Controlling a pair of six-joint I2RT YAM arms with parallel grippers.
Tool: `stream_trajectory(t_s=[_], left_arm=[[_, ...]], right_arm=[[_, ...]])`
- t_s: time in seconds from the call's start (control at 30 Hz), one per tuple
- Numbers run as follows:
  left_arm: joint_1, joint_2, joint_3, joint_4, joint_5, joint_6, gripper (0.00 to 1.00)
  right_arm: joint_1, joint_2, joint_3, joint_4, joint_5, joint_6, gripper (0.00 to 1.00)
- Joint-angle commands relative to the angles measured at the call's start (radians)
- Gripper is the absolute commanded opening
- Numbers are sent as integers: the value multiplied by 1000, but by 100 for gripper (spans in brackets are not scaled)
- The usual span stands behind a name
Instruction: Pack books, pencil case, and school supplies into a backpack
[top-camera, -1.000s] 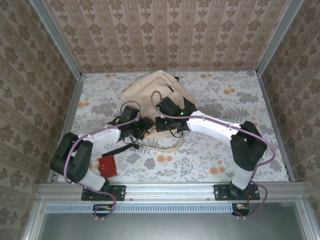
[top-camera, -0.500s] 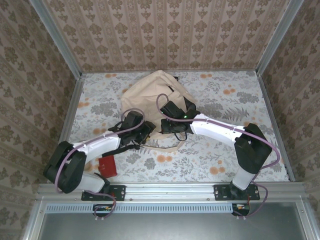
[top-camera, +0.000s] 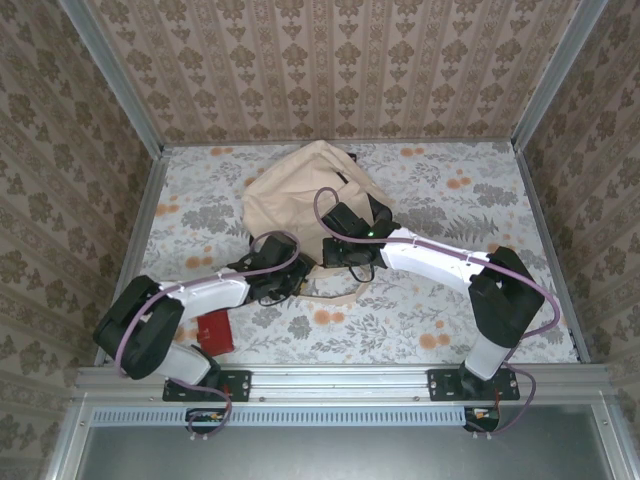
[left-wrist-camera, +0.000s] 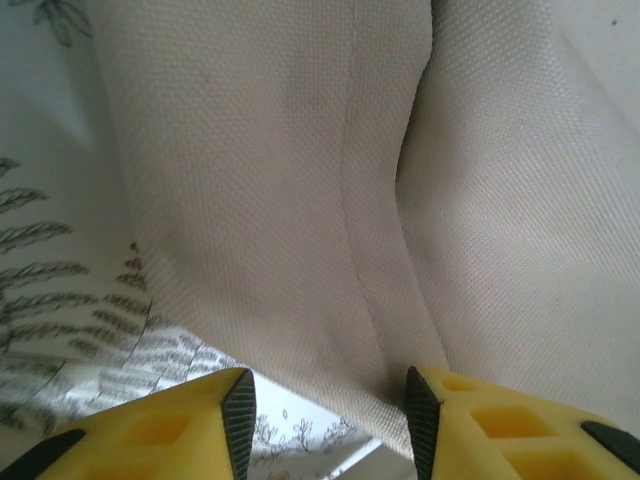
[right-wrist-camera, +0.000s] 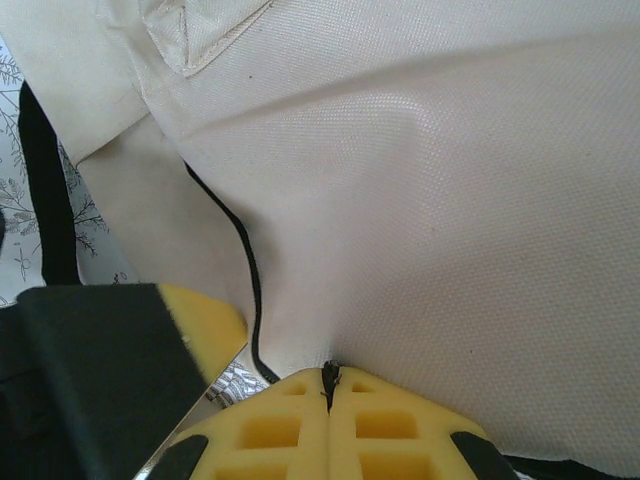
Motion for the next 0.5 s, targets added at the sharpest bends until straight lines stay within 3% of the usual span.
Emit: stream_trajectory(t_s=[0.0,0.33,0.47], left_arm=[[14,34,16,72,-44,-25,41],[58,0,32,-27,-115,58,0],[71,-14,25,-45,-126,74,0]], right_arm=[[-1,-53,-17,-14,2,15,0],[-2,-118,-49,-118,164,11,0],[-3,-131,-53,-149,252,4,0]])
